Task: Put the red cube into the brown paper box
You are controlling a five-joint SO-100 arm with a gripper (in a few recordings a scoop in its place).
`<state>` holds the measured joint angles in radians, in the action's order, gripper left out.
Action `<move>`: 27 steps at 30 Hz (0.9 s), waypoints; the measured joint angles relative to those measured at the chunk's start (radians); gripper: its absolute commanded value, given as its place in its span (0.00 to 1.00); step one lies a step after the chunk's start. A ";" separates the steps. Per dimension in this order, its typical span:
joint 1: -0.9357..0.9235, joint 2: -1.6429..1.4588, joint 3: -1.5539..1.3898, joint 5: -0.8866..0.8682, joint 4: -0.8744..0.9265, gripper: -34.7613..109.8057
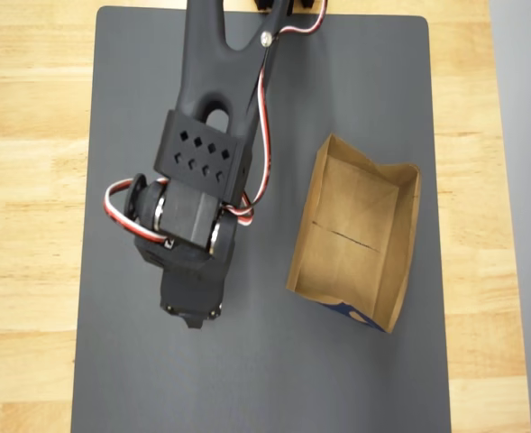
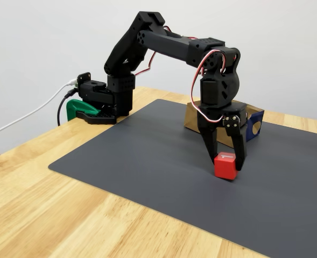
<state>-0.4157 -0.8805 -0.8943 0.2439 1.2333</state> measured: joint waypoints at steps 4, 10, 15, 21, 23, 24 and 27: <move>0.008 -0.137 -0.166 0.008 -0.040 0.24; 0.057 -0.449 -0.448 0.011 -0.156 0.24; 0.089 -0.713 -0.650 -0.020 -0.216 0.24; 0.206 -1.009 -0.907 -0.060 -0.322 0.24; 0.250 -1.106 -0.963 -0.081 -0.328 0.24; 0.275 -1.146 -0.983 -0.091 -0.328 0.24; 0.350 -1.233 -1.055 -0.132 -0.328 0.24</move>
<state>-0.0660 -2.1138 -1.9497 0.1120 0.9050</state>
